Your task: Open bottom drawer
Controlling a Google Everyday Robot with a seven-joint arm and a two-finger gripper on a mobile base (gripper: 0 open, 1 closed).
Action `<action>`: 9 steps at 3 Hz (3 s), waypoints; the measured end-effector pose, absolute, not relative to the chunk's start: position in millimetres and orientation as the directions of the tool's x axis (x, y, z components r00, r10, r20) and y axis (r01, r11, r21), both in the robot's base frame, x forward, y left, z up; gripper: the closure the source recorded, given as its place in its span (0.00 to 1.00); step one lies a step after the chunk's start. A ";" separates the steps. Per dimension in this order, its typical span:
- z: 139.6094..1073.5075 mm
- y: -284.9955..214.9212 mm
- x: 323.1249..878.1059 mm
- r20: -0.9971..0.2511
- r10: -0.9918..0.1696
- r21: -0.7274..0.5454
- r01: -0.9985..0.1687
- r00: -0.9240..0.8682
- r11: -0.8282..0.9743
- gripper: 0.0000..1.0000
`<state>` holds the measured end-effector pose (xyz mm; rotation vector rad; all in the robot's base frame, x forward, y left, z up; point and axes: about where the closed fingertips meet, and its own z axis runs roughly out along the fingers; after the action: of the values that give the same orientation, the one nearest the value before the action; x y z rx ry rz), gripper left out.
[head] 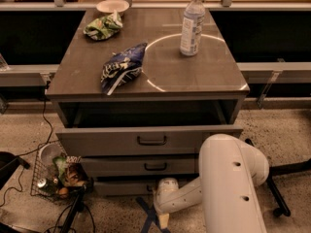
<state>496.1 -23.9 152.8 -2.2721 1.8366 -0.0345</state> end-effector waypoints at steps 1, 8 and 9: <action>147.0 -24.9 500.4 -0.134 -0.967 -0.176 -0.966 0.215 -0.191 0.17; 159.4 -28.5 475.8 -0.139 -0.954 -0.149 -0.958 0.264 -0.244 1.00; 165.6 -30.0 466.2 -0.140 -0.945 -0.143 -0.950 0.297 -0.277 1.00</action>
Offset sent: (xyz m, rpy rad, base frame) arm 0.0043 -0.0010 -0.0058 0.0130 0.0113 -0.0023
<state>466.2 -30.0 165.6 -2.3628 1.7528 0.0405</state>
